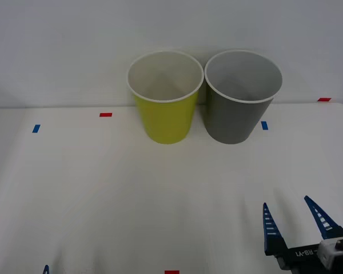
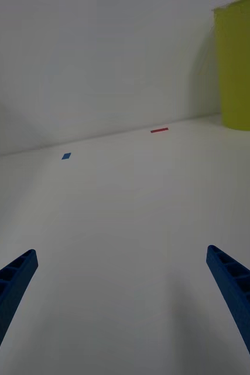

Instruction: Put cans in the gray bin and PET bottles in the light green bin.

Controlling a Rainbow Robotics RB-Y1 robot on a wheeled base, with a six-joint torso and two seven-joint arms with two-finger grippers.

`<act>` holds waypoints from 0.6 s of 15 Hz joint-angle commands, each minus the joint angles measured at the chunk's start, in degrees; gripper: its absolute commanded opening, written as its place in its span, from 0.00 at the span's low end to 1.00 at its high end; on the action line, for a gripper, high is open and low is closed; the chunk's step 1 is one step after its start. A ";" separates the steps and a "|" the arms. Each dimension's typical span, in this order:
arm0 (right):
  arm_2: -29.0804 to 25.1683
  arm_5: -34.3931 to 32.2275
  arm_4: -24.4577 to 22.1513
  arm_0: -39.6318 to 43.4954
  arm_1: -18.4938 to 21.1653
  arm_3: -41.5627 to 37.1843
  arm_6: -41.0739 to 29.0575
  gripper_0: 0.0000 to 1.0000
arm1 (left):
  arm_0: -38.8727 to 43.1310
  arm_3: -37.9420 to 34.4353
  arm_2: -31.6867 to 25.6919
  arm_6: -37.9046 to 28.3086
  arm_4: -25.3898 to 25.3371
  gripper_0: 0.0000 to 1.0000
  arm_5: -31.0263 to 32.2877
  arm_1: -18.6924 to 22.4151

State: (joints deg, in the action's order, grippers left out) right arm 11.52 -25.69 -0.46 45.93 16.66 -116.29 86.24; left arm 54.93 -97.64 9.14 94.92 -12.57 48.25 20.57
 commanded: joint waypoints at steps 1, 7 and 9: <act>1.76 -9.56 4.24 1.88 0.92 6.78 5.17 0.82 | 0.00 0.00 0.00 0.00 0.00 1.00 0.00 0.00; 3.07 -19.58 6.78 6.02 2.94 13.72 3.94 0.82 | 0.00 0.00 0.00 0.00 0.00 1.00 0.00 0.00; 3.25 -20.46 7.75 7.33 2.94 13.72 3.32 0.82 | 0.00 0.00 0.00 0.00 0.00 1.00 0.00 0.00</act>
State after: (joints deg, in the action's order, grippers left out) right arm 14.66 -45.56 6.65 52.50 19.59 -102.56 89.94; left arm 54.93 -97.65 9.14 94.92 -12.57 48.25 20.57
